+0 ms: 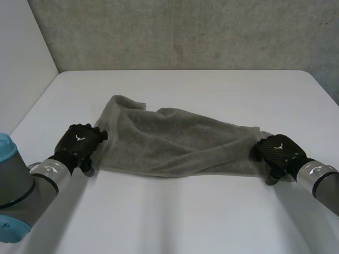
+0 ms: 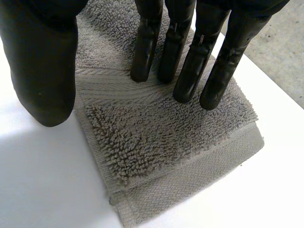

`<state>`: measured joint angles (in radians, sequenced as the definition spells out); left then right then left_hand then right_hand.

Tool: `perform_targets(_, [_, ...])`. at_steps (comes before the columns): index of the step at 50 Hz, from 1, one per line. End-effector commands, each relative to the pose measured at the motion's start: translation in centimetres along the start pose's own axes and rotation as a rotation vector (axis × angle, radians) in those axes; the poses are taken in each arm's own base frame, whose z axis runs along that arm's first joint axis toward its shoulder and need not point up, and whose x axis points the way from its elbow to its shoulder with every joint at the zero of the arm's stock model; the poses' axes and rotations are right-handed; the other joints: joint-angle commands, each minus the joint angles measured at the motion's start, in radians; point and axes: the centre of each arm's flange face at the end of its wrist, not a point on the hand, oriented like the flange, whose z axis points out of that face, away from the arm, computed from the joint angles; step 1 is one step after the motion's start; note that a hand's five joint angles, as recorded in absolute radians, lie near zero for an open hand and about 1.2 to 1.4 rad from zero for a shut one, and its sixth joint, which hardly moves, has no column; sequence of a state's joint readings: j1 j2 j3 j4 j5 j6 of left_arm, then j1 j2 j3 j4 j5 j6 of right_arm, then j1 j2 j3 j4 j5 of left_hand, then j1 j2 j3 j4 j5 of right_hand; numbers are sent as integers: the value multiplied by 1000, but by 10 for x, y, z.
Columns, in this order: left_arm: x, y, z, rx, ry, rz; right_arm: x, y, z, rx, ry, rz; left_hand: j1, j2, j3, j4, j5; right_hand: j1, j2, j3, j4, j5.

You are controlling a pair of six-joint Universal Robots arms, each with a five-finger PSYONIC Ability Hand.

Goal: Fold the towel.

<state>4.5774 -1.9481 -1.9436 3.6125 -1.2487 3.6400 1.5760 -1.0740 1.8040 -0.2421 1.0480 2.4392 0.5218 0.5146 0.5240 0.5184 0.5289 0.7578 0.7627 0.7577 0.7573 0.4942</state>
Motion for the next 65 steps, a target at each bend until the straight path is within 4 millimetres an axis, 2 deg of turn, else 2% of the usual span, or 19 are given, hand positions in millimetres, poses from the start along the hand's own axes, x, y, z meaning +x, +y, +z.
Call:
perform_targets(1, [0,0,0,-1,1,0,1,-1,2,2,3,-4,-47,-40,-49,-44,-229,44,39,44,44,133])
perform_targets(51, [1,1,-1,-2,3,-2,7,-1,9,5,13,-10,-50,-43,-52,-47,-232,64,59,64,65,153])
perform_targets(53, [1,1,-1,-2,3,-2,8,-1,10,5,18,-13,-50,-43,-52,-47,-232,271,266,271,272,360])
perform_targets(54, [1,1,-1,-2,3,-2,8,-1,10,6,18,-13,-50,-43,-52,-47,-232,272,268,273,273,362])
perform_targets(57, [1,1,-1,-2,5,-2,12,-3,11,10,31,-20,-50,-43,-52,-47,-232,586,581,586,586,675])
perform_targets(65, [1,1,-1,-2,5,-2,18,-2,12,-18,78,-27,-47,-40,-49,-44,-229,638,634,639,639,728])
